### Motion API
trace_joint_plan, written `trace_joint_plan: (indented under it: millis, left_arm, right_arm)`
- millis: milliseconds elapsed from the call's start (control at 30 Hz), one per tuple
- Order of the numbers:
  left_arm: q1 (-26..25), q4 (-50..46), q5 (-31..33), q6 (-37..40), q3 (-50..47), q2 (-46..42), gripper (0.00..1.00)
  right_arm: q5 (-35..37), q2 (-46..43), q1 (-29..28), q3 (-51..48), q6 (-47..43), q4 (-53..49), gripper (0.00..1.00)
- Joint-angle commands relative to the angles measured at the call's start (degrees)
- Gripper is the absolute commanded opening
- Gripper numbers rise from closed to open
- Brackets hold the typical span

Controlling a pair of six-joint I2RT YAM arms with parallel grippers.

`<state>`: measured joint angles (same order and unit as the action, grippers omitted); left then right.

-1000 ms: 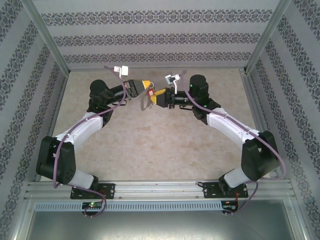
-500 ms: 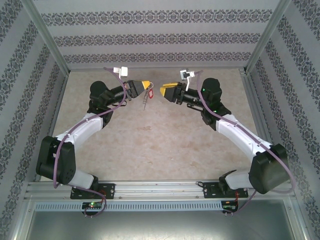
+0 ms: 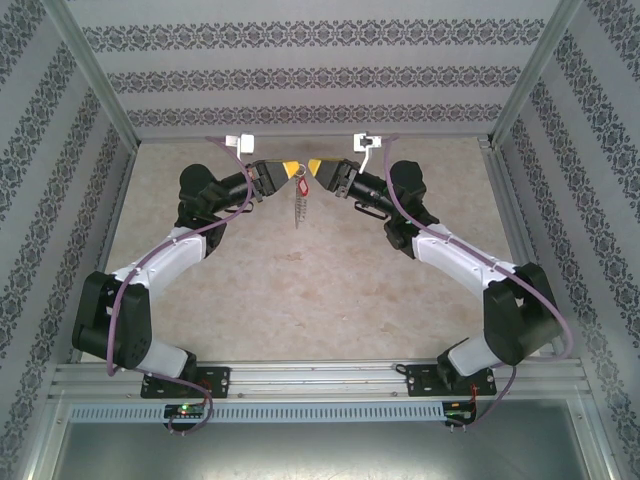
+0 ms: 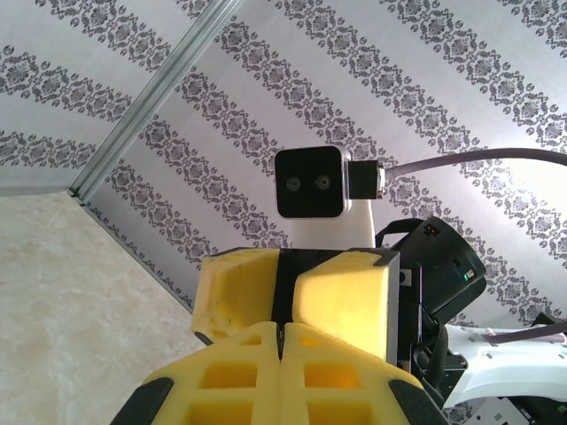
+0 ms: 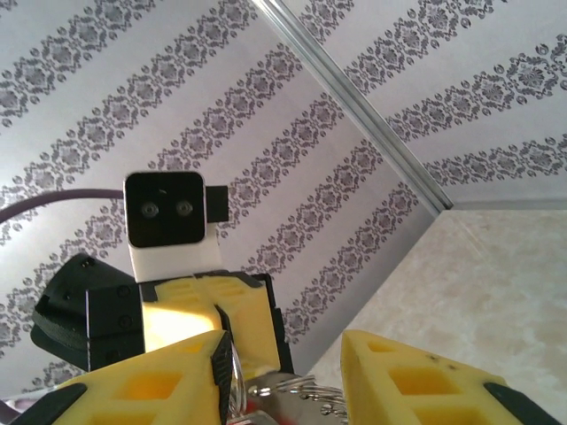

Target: Put the keys on the keyring

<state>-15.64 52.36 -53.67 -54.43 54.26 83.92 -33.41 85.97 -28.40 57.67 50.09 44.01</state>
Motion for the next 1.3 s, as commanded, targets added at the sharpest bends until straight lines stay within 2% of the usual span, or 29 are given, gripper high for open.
trace_joint_plan:
  millis: [0,700,900,1033,1133,1267]
  left_arm:
    - [0.2,3.9,0.4,0.6,-0.3,-1.4,0.0]
    - [0.1,3.4,0.9,0.9,0.1,-1.2,0.0]
    - [0.0,3.2,1.1,1.0,0.0,-1.4,0.0]
    - [0.1,2.8,1.3,1.2,-0.1,-1.5,0.0]
    - [0.1,2.4,1.2,1.3,0.0,-1.7,0.0]
    - [0.2,0.2,1.5,2.2,-0.3,-2.5,0.18]
  right_arm:
    - [0.5,1.2,-1.1,-0.2,3.7,6.8,0.38]
    - [-3.0,3.0,-2.7,-1.0,6.2,10.4,0.28]
    - [-4.1,4.1,-3.1,-0.2,6.8,10.8,0.14]
    - [-5.3,4.8,-3.1,0.6,7.3,11.1,0.0]
    - [-5.5,4.6,-2.7,0.6,6.5,10.1,0.0]
    - [-7.3,3.7,0.4,1.3,5.0,6.7,0.0]
